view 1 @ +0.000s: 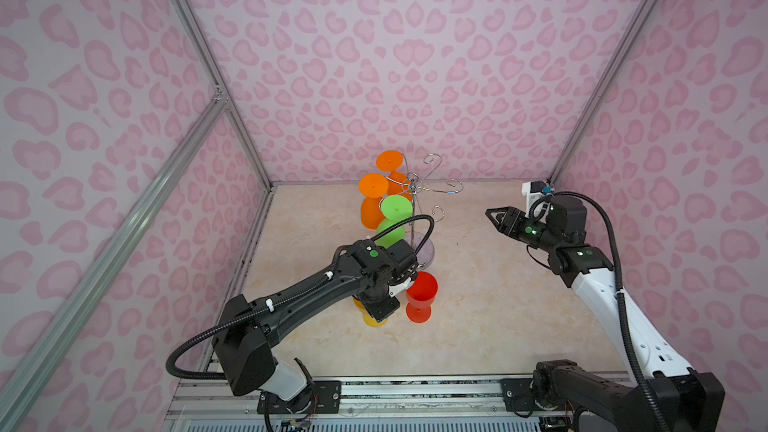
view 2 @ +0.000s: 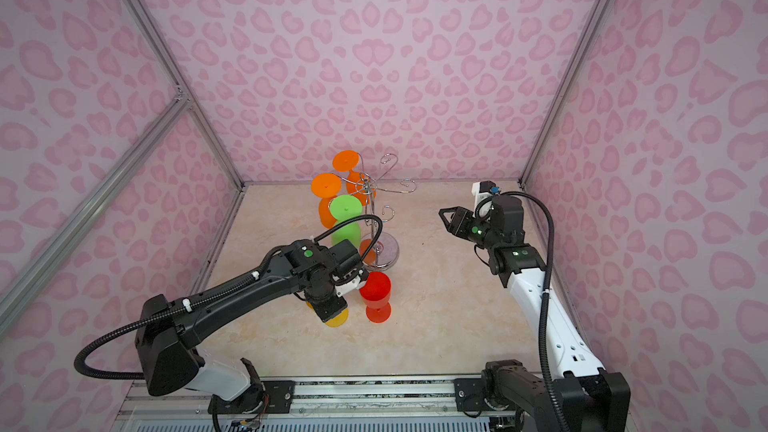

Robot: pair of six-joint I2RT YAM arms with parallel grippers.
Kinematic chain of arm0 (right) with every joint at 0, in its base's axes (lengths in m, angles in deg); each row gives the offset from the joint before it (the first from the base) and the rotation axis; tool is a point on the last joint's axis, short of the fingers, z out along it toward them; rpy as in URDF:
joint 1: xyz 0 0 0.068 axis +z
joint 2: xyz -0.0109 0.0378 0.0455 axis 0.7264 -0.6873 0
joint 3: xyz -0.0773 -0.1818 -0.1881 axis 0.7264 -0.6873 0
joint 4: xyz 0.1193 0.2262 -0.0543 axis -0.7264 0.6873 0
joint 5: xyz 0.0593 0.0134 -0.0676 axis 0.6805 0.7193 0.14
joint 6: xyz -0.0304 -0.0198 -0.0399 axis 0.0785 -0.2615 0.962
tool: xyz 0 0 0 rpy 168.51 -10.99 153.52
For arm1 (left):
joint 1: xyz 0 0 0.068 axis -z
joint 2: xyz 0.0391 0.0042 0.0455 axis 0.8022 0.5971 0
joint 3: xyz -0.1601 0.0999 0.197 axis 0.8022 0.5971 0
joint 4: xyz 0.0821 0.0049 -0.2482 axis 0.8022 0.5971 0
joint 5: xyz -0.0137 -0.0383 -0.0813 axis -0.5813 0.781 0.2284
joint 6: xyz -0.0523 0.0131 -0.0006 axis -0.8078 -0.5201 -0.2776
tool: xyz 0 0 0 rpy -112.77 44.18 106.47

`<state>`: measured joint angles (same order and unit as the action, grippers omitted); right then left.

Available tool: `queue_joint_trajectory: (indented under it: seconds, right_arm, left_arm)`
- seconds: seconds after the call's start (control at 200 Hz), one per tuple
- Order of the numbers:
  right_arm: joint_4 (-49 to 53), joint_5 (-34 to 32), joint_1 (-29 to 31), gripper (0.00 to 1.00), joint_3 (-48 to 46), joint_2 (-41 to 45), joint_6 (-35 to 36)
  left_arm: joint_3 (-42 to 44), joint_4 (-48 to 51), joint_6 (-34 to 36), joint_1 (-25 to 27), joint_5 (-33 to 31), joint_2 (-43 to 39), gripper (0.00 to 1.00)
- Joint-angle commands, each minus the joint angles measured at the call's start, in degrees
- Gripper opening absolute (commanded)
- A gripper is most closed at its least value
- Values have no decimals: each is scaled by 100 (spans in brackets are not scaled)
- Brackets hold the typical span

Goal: Take the wine glass off the wine glass rack
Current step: 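Set the yellow glass upright on the table beside the red glass, open left gripper, then raise the left gripper and reach toward the green glass foot on the rack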

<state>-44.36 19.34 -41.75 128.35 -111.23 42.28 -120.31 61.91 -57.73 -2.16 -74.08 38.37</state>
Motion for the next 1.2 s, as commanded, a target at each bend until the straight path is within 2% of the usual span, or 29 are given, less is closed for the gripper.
queue_joint_trajectory:
  seconds: [0.0,0.33,0.38,0.395,0.425,0.625,0.765,0.875,1.02,1.14,1.195]
  right_arm:
    - [-114,72,-5,49,-47,4,13]
    - [-138,92,-25,49,-60,4,-6]
    - [-138,96,-28,49,-49,-5,-1]
    - [-138,98,-29,49,-51,-10,-1]
    - [-138,98,-35,49,-47,-14,-1]
    - [-215,132,-35,49,-65,-58,-60]
    - [-226,138,-27,49,-76,-67,-70]
    - [-247,143,-27,49,-85,-67,-93]
    - [-343,184,-27,49,-103,-97,-187]
    - [-346,223,-23,49,-76,-111,-215]
    - [-332,231,-23,49,-51,-111,-201]
  left_arm:
    - [-71,13,-59,-3,-66,3,18]
    - [-160,78,-136,-3,-222,-229,34]
    - [-390,123,-168,-3,-264,-337,35]
    - [-415,137,-179,-3,-285,-372,40]
    - [-475,167,-213,-1,-332,-453,42]
    - [-867,322,-294,-3,-564,-1237,47]
    - [-1174,220,-472,-3,-1098,-1860,48]
    - [-1395,-339,-746,-11,-1325,-2317,53]
    - [-1163,-1887,-1248,-59,-646,-3013,74]
    - [-871,-2926,-1857,-240,-216,-3389,86]
    - [-708,-3369,-2190,-433,130,-3503,88]
